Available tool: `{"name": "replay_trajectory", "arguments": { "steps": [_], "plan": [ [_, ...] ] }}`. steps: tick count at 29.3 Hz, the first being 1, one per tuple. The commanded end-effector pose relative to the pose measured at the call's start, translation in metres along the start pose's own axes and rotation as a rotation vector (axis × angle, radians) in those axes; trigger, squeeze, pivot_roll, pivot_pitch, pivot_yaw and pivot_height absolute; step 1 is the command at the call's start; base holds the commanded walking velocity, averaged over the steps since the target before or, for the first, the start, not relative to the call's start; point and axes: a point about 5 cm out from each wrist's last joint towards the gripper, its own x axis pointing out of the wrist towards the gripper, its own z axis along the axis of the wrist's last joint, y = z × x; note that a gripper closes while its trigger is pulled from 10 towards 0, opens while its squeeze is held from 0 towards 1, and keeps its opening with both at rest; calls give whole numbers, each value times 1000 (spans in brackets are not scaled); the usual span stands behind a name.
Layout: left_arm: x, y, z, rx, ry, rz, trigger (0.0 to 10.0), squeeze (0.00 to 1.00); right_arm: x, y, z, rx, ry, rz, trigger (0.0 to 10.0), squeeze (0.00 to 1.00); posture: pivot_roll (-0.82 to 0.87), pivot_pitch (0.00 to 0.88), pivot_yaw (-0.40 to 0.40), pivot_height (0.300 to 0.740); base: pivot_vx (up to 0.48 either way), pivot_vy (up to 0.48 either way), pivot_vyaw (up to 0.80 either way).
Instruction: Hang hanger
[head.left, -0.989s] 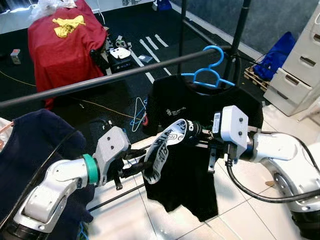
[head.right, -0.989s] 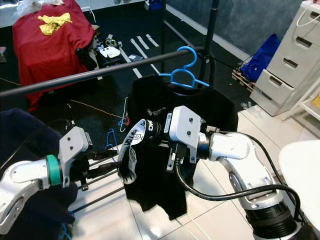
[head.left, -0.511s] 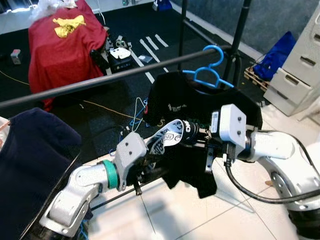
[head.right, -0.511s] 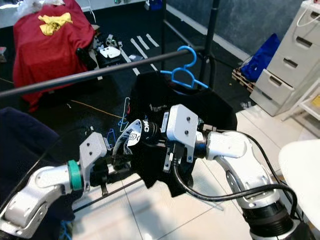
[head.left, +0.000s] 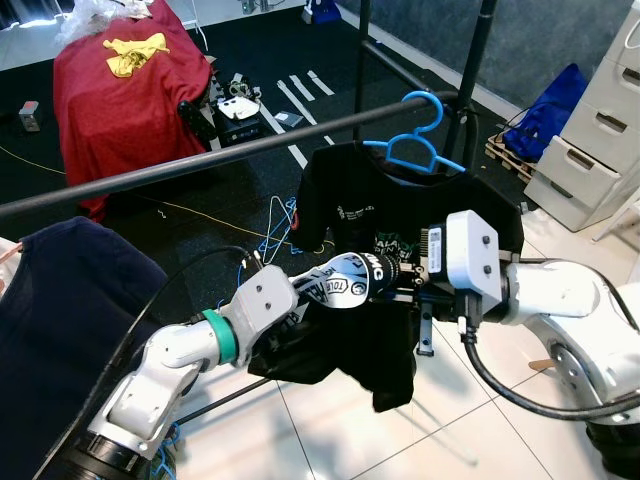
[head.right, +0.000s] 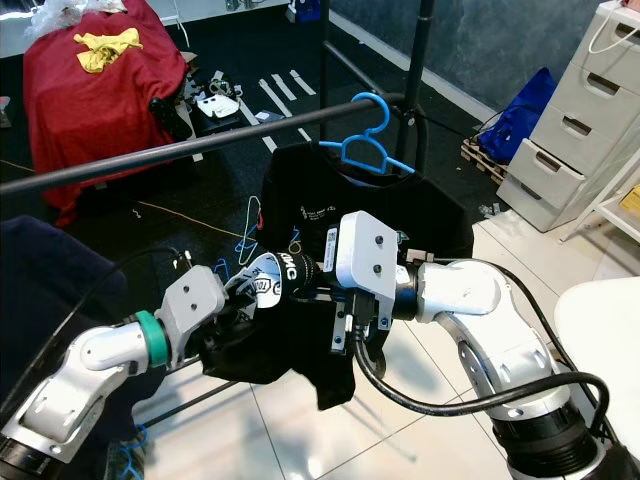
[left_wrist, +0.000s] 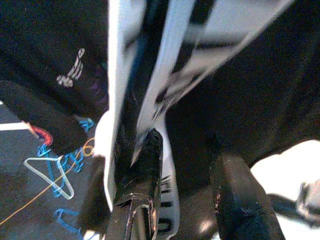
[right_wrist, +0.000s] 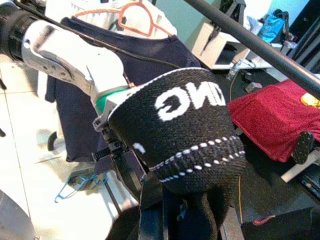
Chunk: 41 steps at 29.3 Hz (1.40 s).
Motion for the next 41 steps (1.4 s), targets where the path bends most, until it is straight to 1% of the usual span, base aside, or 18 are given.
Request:
{"name": "replay_trajectory", "arguments": {
  "steps": [1,4,7,9,14,17,18,20,21,22,24,25,27,29,30,31,38,41],
  "plan": [
    [-1,-2,-10,10,34,6,10000,0,2,5,4,0,-20,32,0,0,-221,134,123,740,0,0,0],
    [1,0,-11,6,34,27,10000,0,3,6,4,1,-23,35,0,0,-221,134,122,740,0,0,0],
    [16,2,-6,-73,-20,105,10000,0,7,10,6,15,-34,64,0,0,-227,137,119,740,0,0,0],
    [20,5,-6,-84,-27,141,10000,0,8,13,6,26,-36,81,0,0,-227,138,118,740,0,0,0],
    [16,18,-15,-57,15,210,10000,0,7,18,6,39,-29,103,0,0,-230,142,120,740,0,0,0],
    [12,25,-17,-85,16,230,10000,0,7,20,6,44,-30,109,0,0,-226,144,120,740,0,0,0],
    [12,23,-14,-151,-8,190,10000,0,7,20,6,45,-32,109,0,0,-225,144,121,740,0,0,0],
    [12,23,-14,-151,-8,190,10000,0,7,20,6,45,-32,109,0,0,-225,144,121,740,0,0,0],
    [11,14,-8,-216,-46,94,10000,0,8,20,6,45,-33,107,0,0,-226,143,121,740,0,0,0],
    [8,0,-2,-278,-89,-48,10000,0,8,20,5,43,-32,103,0,0,-225,142,121,740,0,0,0],
    [8,0,-2,-278,-89,-48,10000,0,8,20,5,43,-32,103,0,0,-225,142,121,740,0,0,0],
    [4,-11,4,-318,-127,-166,10000,0,9,19,5,42,-31,99,0,0,-226,142,121,740,0,0,0],
    [4,-11,4,-318,-127,-166,10000,0,9,19,5,42,-31,99,0,0,-226,142,121,740,0,0,0],
    [-4,-33,15,-371,-169,-356,10000,0,9,17,4,36,-27,86,0,0,-226,143,122,740,0,0,0],
    [-4,-33,15,-371,-169,-356,10000,0,9,17,4,36,-27,86,0,0,-226,143,122,740,0,0,0],
    [-8,-39,19,-376,-177,-408,10000,0,8,15,3,33,-23,77,0,0,-225,142,124,740,0,0,0],
    [-14,-42,23,-374,-187,-457,10000,0,7,12,3,25,-19,53,0,0,-223,139,129,740,0,0,0],
    [-12,-44,26,-380,-204,-461,10000,0,8,9,3,17,-23,34,0,0,-221,138,129,740,0,0,0]
  ]
}}
